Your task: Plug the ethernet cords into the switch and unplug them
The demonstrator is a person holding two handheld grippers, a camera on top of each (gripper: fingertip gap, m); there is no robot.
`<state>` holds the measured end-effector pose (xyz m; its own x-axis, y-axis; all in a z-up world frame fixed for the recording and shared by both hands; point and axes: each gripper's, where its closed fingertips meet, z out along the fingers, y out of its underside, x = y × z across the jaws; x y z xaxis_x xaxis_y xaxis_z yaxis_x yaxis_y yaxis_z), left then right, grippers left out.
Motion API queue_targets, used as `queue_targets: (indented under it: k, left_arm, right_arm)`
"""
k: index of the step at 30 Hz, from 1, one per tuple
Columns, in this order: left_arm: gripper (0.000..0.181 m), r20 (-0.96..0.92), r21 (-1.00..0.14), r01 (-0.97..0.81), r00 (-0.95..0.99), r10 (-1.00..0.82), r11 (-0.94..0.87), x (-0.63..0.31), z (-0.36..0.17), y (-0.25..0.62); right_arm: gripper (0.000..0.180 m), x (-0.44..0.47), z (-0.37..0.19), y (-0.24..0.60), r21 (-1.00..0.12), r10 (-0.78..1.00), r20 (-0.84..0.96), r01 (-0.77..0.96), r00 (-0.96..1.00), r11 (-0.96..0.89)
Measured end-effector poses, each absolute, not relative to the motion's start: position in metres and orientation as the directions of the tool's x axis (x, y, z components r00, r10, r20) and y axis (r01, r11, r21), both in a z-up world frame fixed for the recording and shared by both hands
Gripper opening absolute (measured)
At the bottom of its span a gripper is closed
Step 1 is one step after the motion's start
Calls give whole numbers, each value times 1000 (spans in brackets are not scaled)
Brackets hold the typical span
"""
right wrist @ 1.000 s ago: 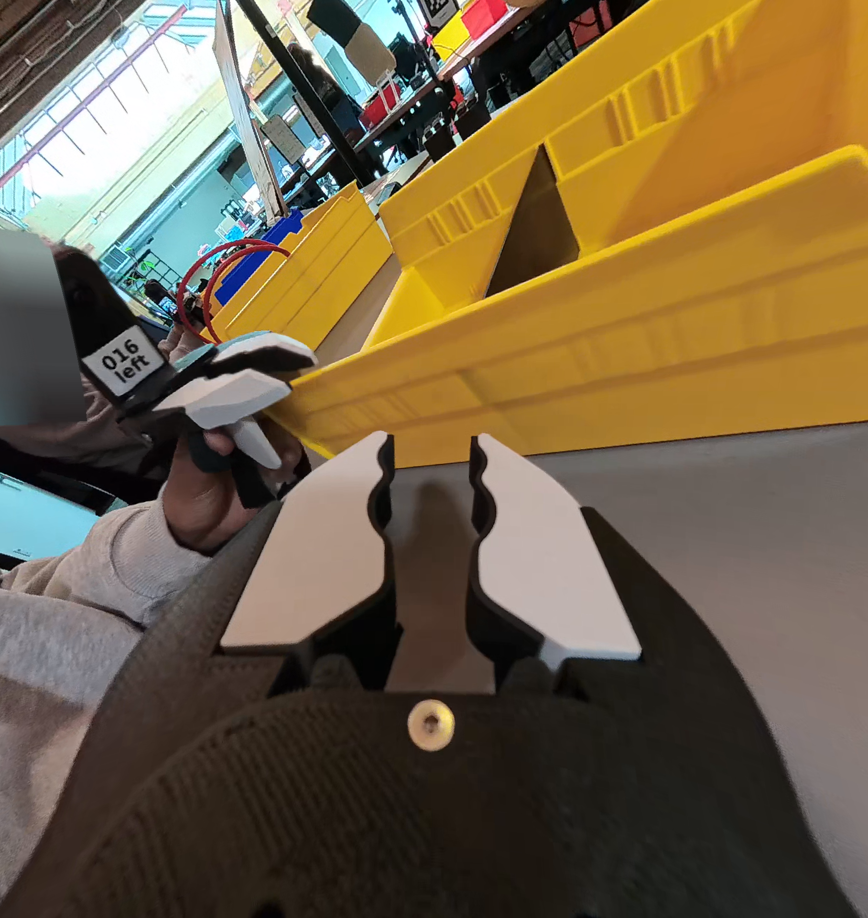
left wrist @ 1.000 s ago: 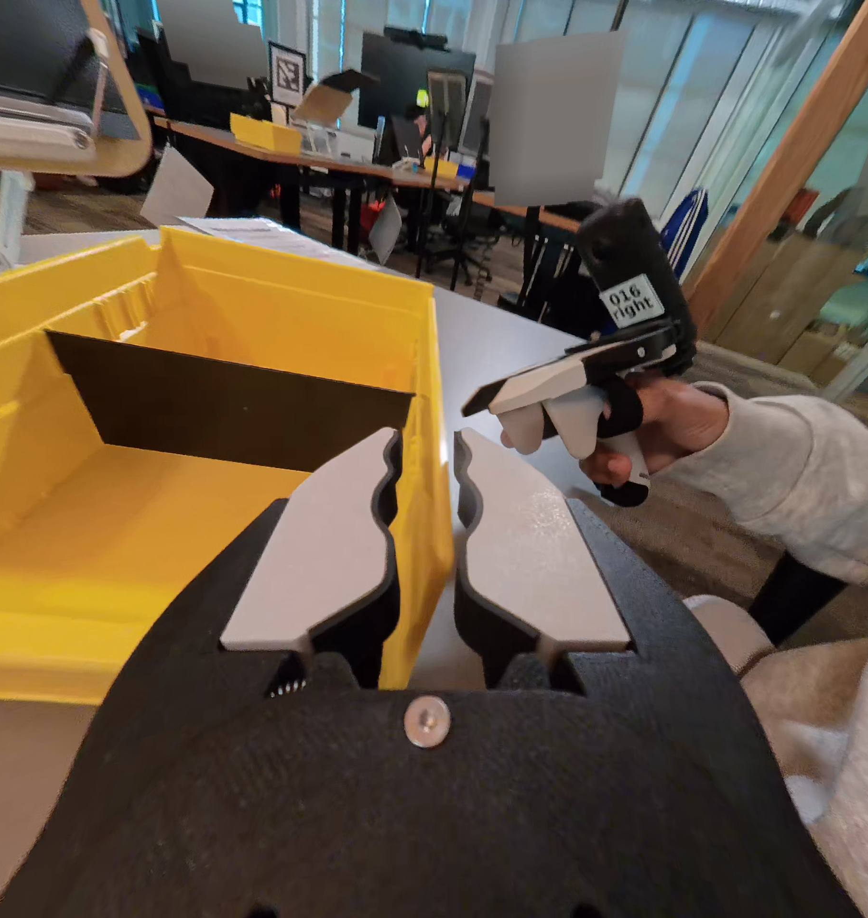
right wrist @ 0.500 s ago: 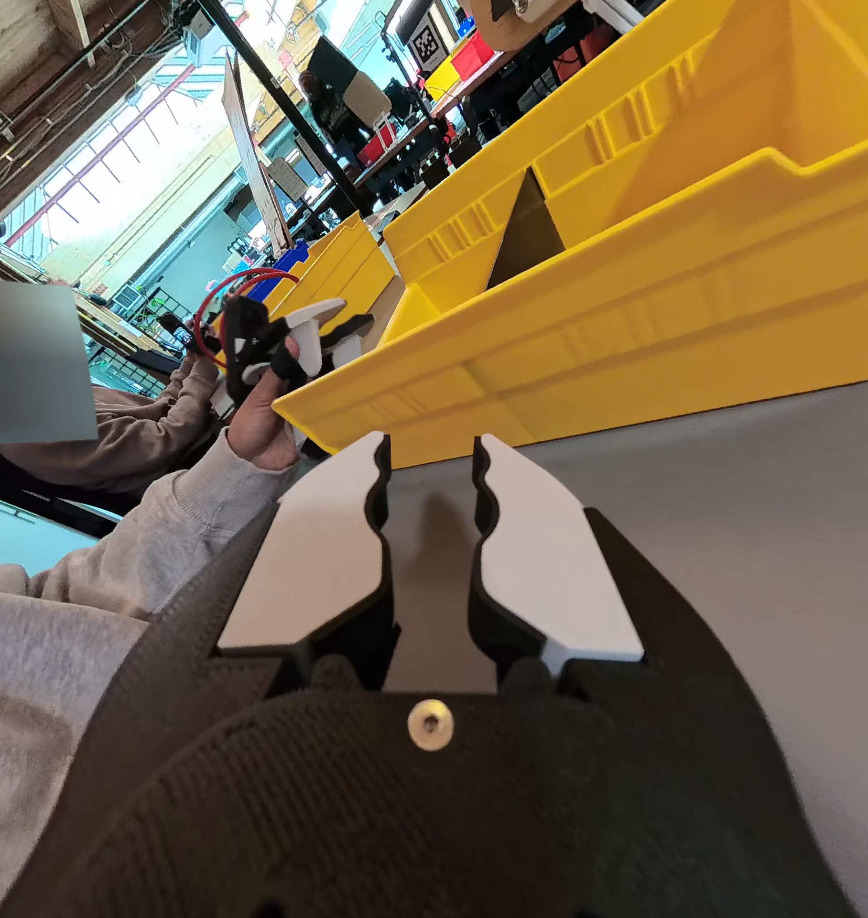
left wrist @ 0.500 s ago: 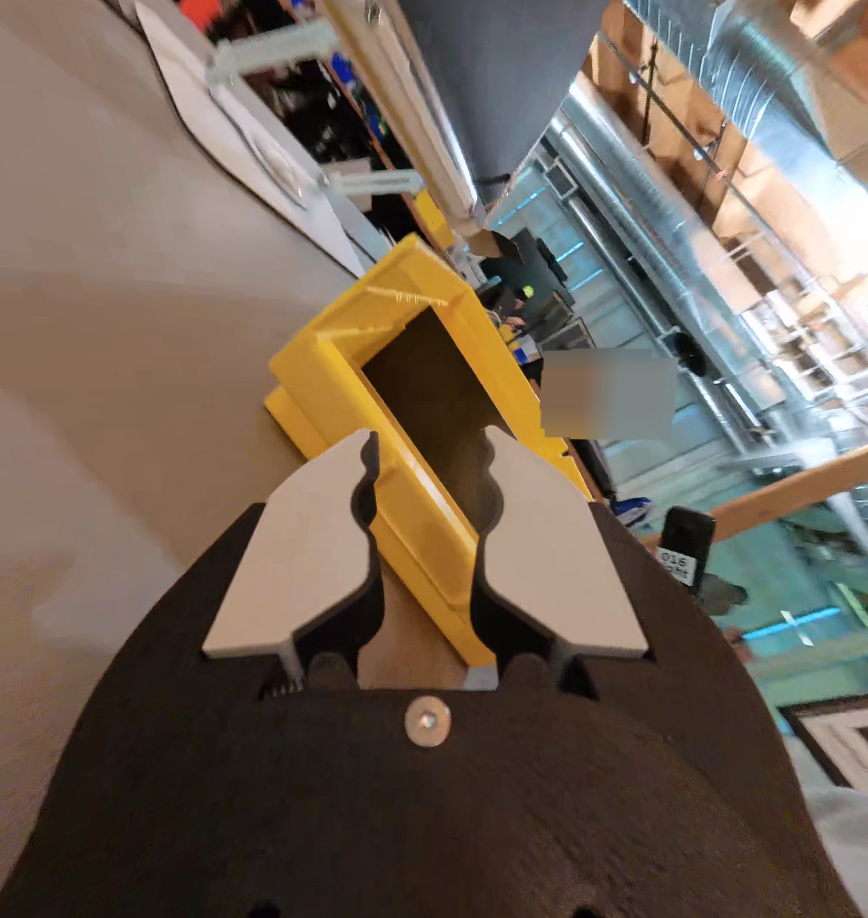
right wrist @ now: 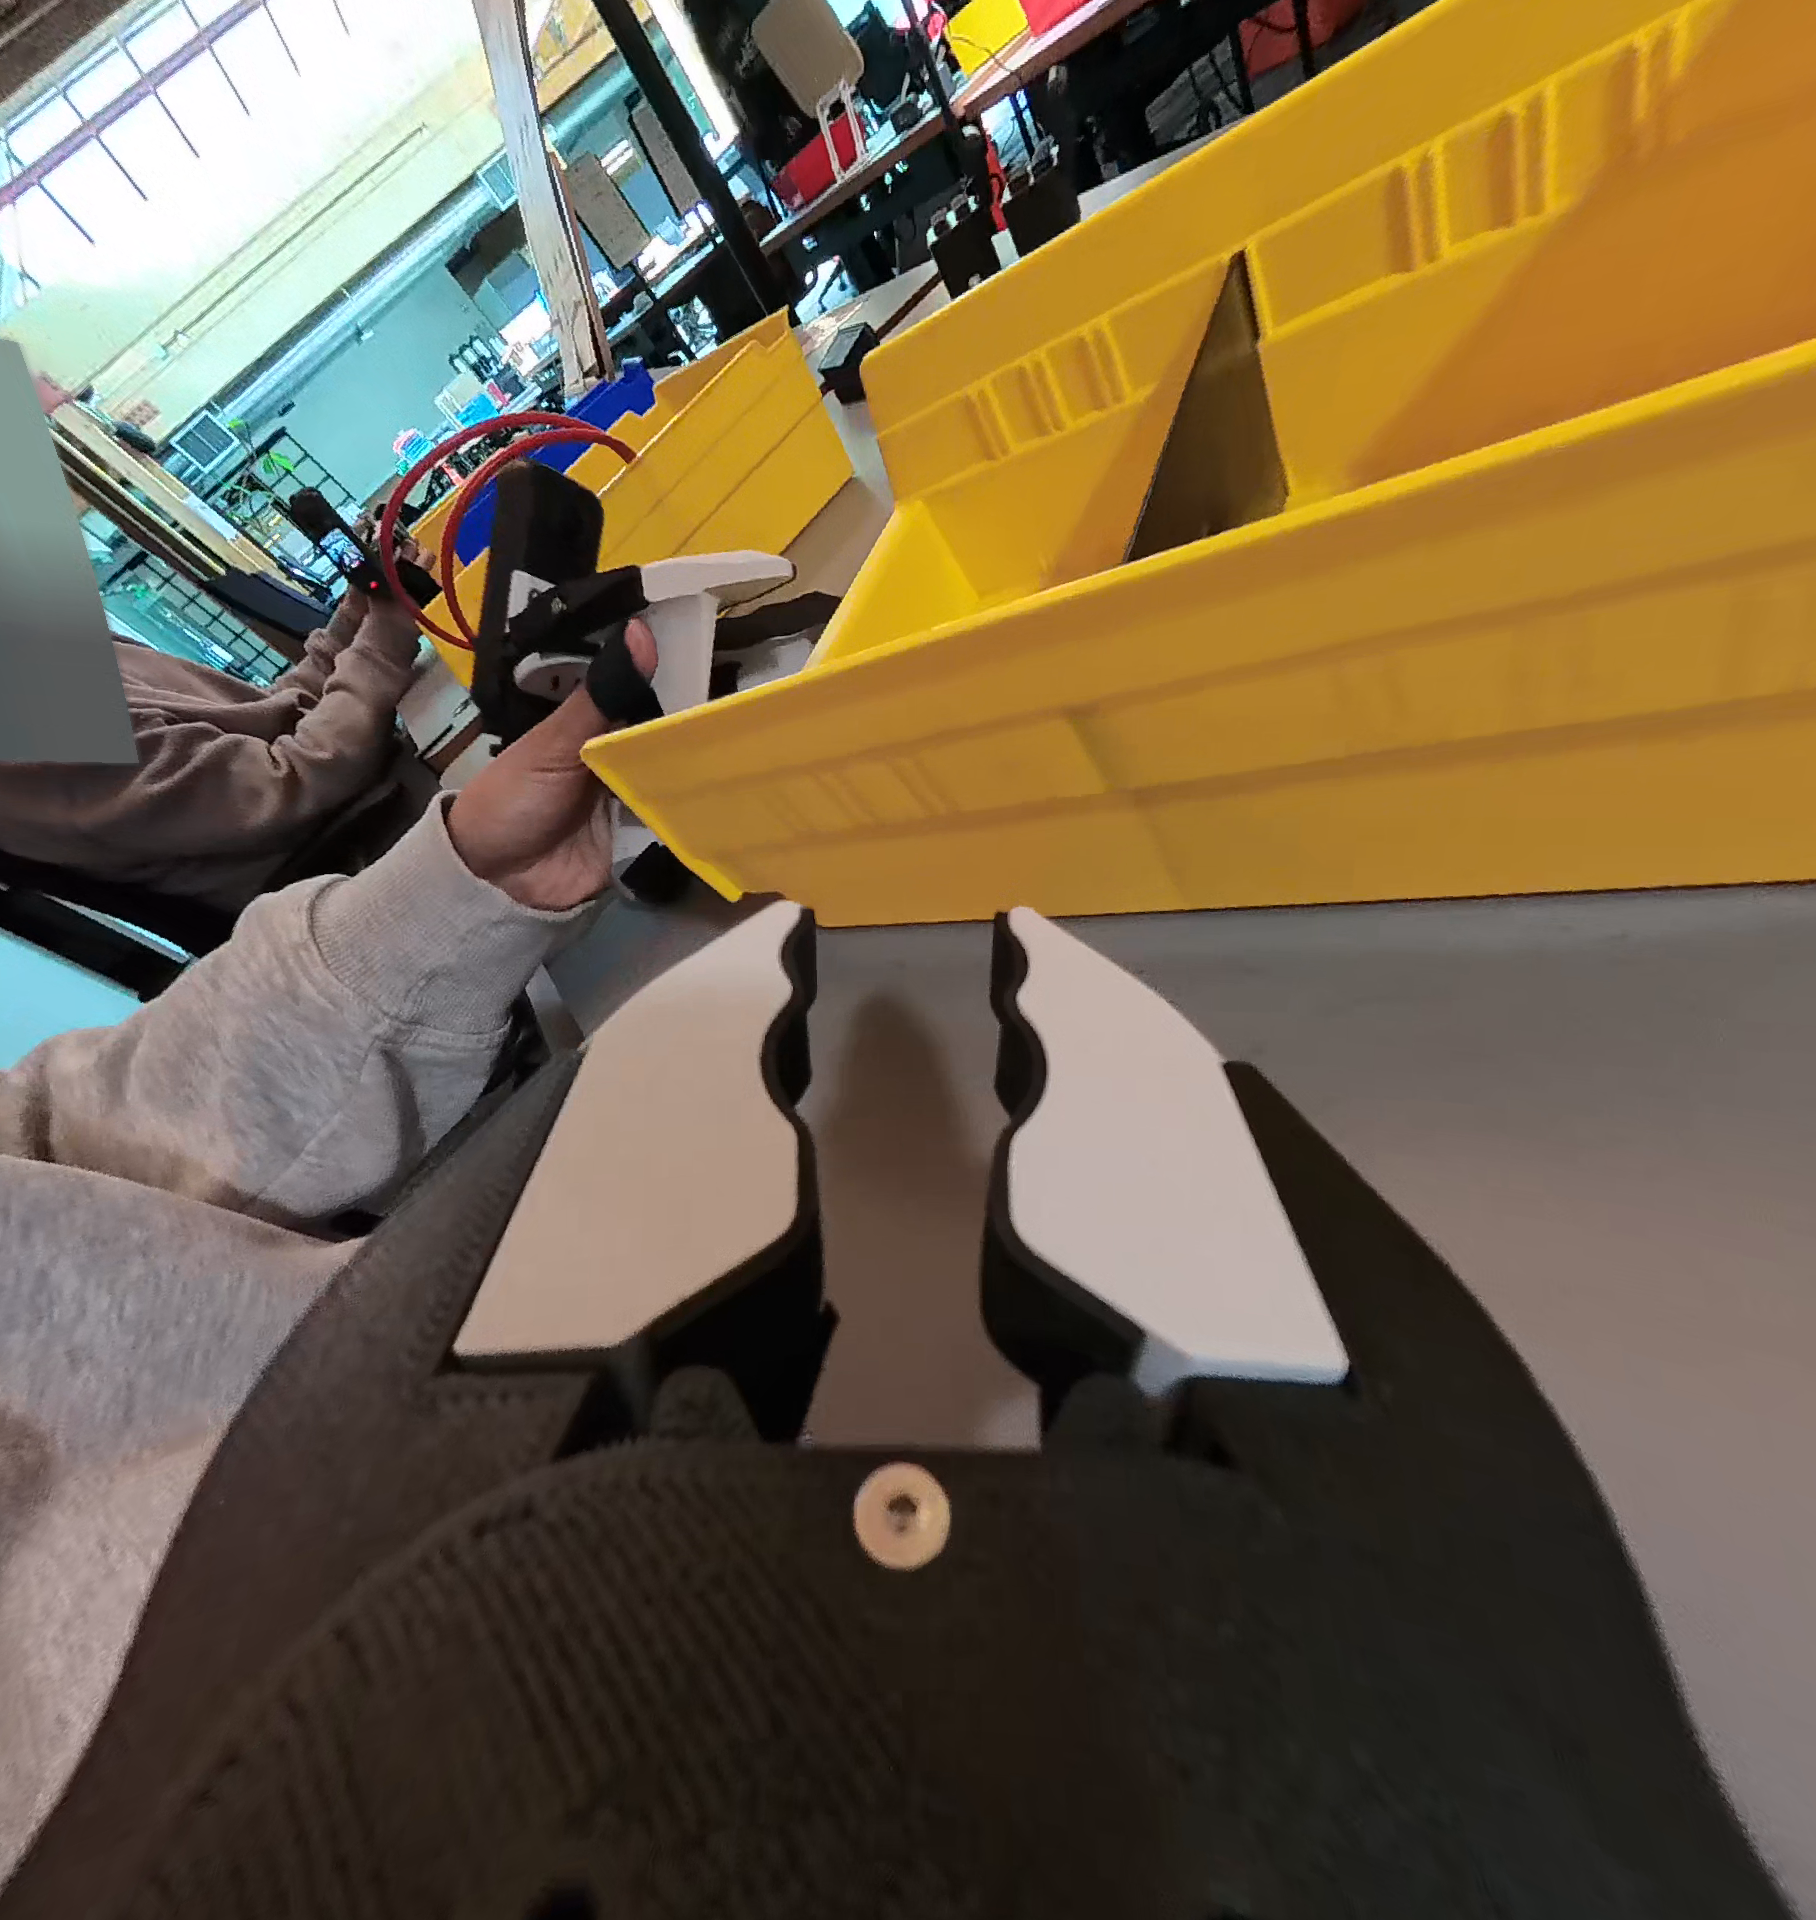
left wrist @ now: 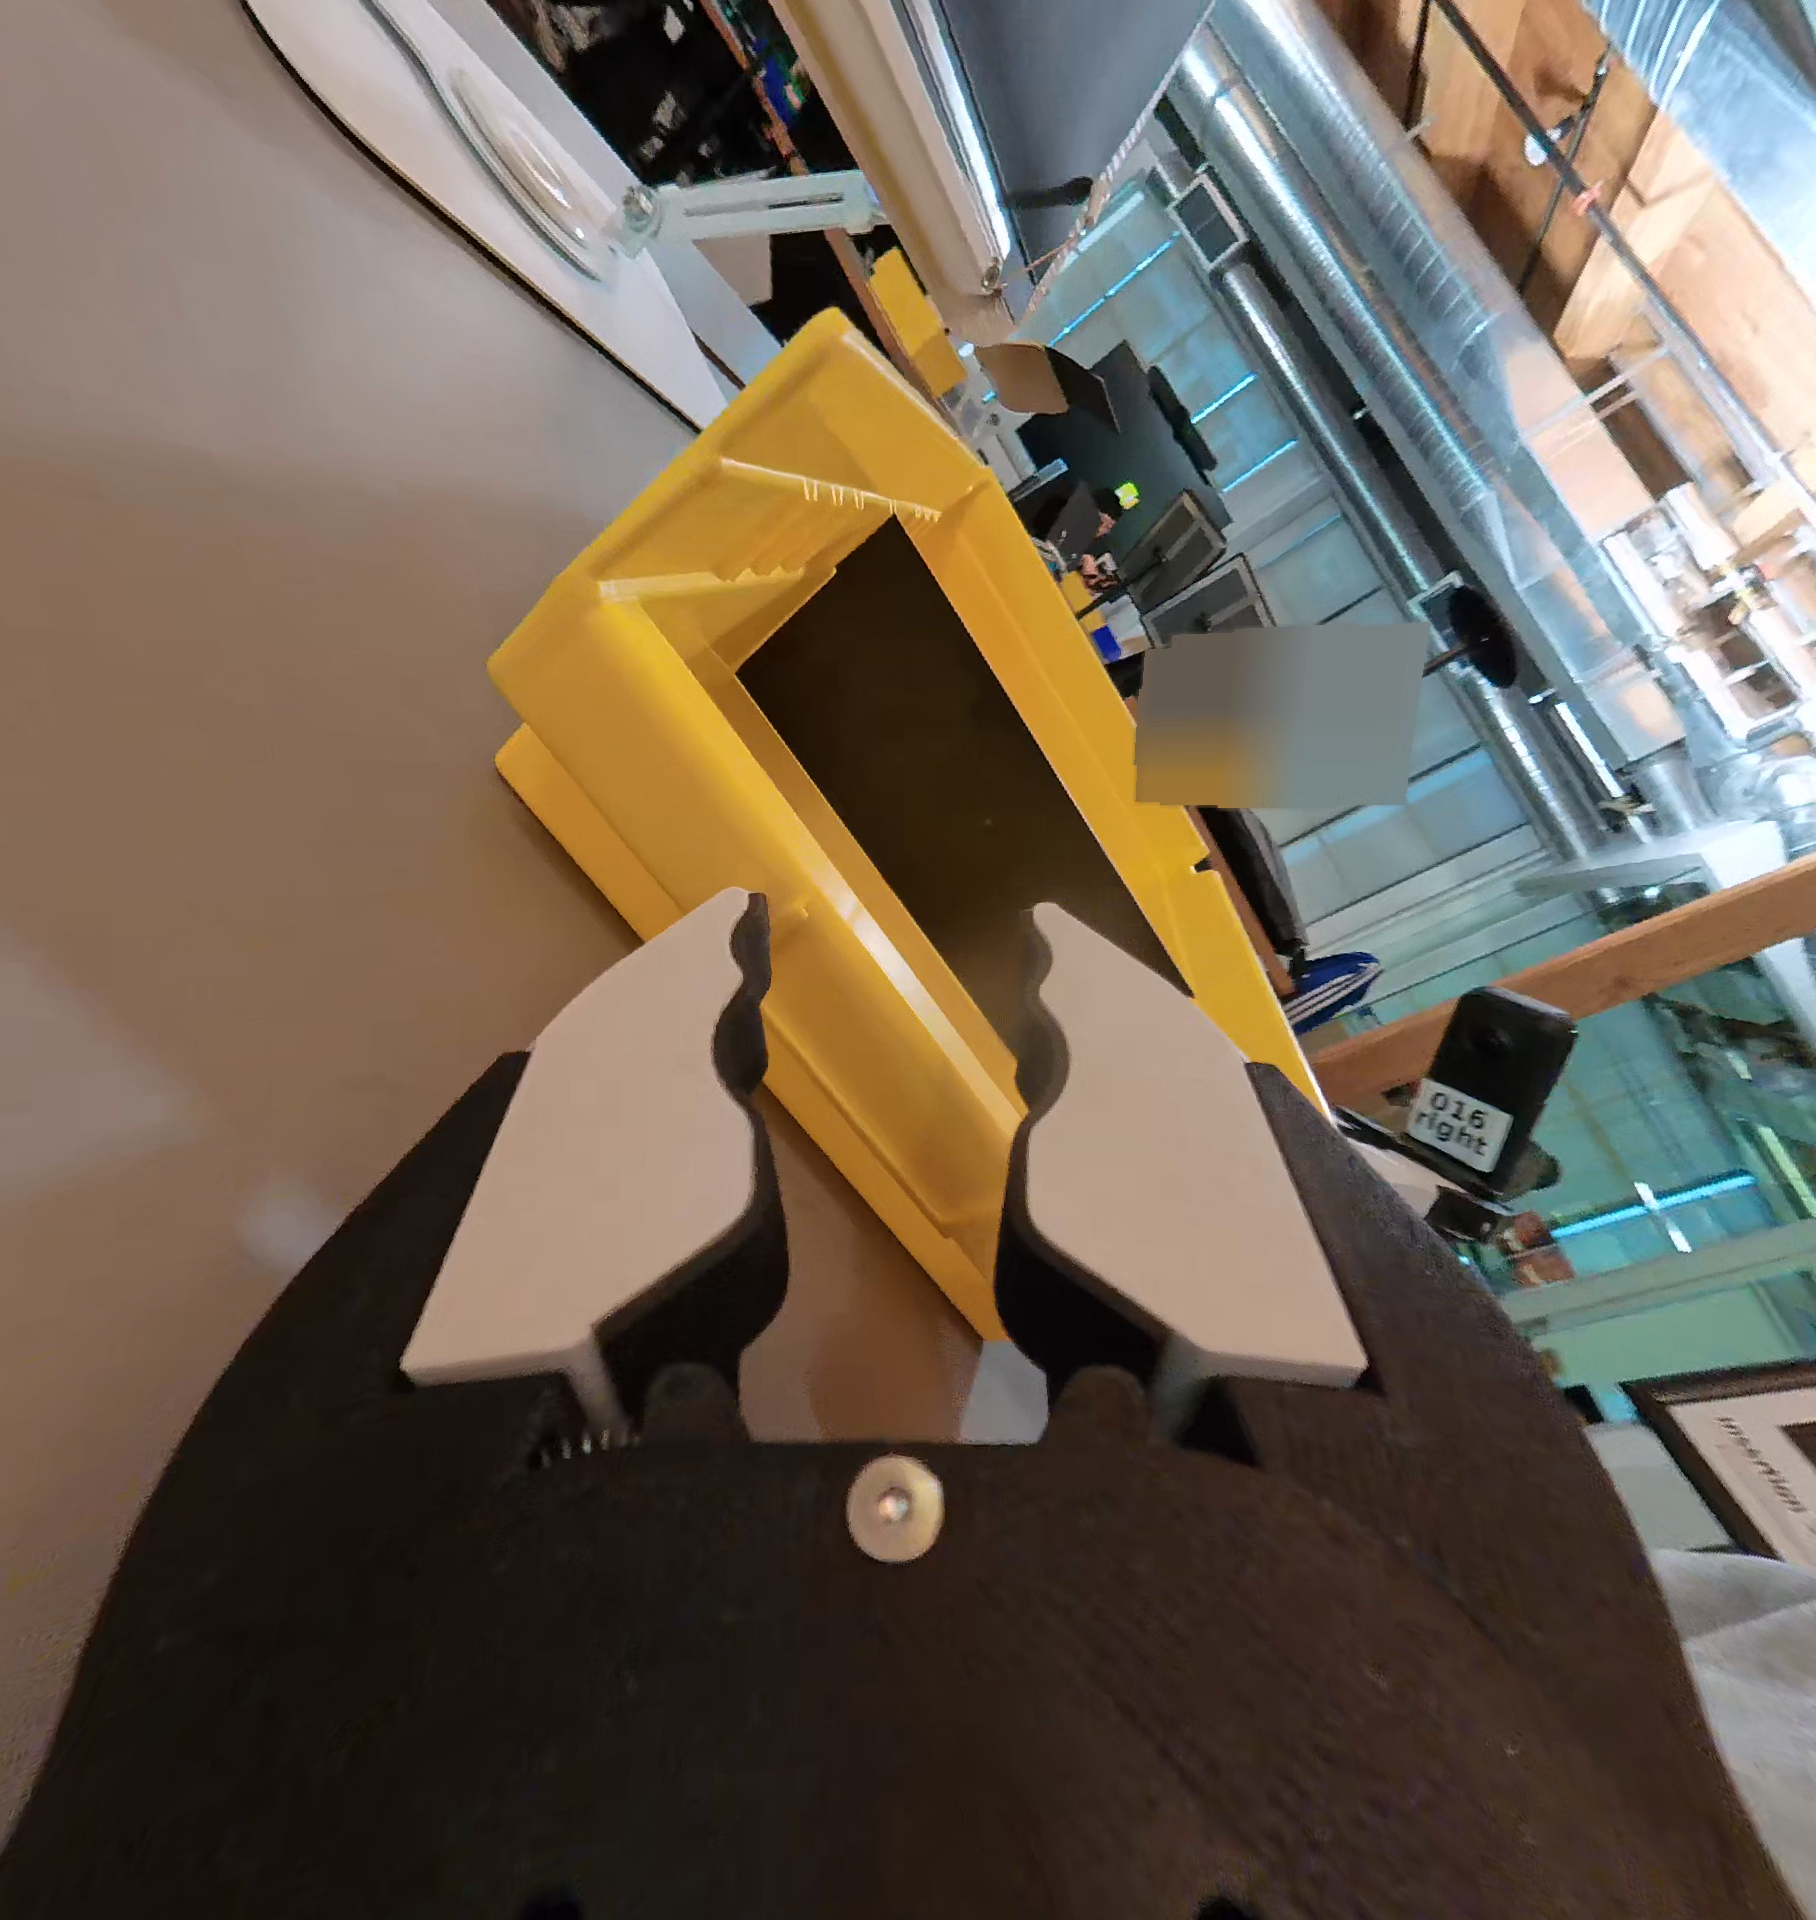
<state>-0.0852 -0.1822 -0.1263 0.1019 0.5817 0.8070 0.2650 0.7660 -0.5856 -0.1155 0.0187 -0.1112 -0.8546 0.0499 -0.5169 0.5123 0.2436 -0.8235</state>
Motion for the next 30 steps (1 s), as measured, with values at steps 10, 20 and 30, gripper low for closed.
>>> queue_targets:
  k: [10, 20, 30]
  left_arm:
    - [29, 828, -549, 558, 265, 494, 622, -90, -133, -93]
    - [11, 588, -772, 625, 635, 501, 115, -62, -129, 41]
    - [34, 761, -643, 510, 512, 398, 571, -83, -95, -31]
  right_arm:
    - [44, -158, -80, 42, -867, 145, -491, 499, -859, 18]
    - [94, -200, -34, 91, -974, 383, -218, 179, -898, -136]
    - [109, -208, -86, 78, -961, 493, 63, 80, -868, 265]
